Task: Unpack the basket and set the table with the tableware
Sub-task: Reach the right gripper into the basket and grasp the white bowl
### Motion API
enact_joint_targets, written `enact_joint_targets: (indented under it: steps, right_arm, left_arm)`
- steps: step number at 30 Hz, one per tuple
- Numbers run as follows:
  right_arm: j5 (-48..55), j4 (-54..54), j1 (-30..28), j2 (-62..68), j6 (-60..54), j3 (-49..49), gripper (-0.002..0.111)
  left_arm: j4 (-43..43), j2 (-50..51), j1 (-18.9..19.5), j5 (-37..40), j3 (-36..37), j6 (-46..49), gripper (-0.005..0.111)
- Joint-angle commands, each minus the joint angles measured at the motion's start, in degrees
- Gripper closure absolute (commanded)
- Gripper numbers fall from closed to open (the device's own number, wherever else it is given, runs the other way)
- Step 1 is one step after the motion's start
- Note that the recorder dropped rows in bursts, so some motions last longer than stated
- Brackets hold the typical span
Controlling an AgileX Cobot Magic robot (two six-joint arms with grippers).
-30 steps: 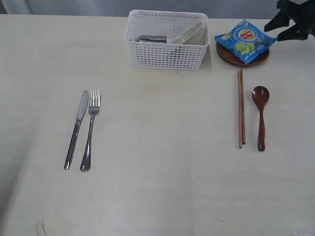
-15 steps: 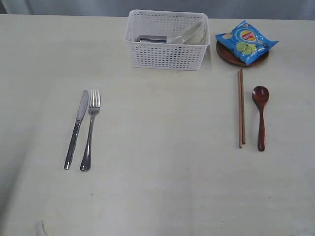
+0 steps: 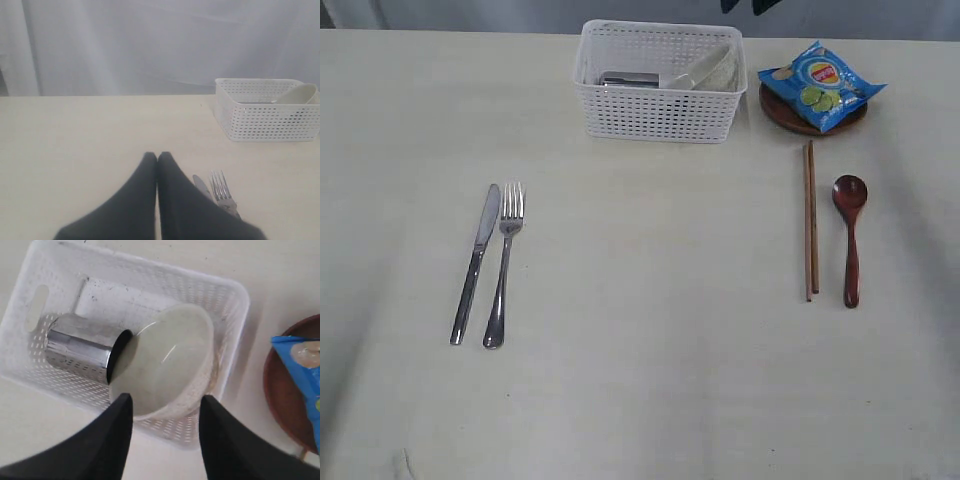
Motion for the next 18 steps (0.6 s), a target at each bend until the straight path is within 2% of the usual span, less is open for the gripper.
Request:
enact_joint_targets:
  steps: [1, 6, 18]
  right_arm:
    - [-0.5, -3.1, 2.9, 1.8, 4.4, -0.1, 0.067]
    - [-0.7, -5.9, 3.4, 3.3, 12.2, -0.1, 0.067]
    - [-1.9, -8.6, 3.2, 6.5, 16.2, -0.1, 0.067]
  left_arm:
    - [-0.2, -0.2, -0.1, -0.4, 0.2, 0.0, 0.107]
    - [-0.2, -0.2, -0.1, -0.4, 0.2, 0.0, 0.107]
    - [-0.2, -0.2, -0.1, -0.4, 0.2, 0.0, 0.107]
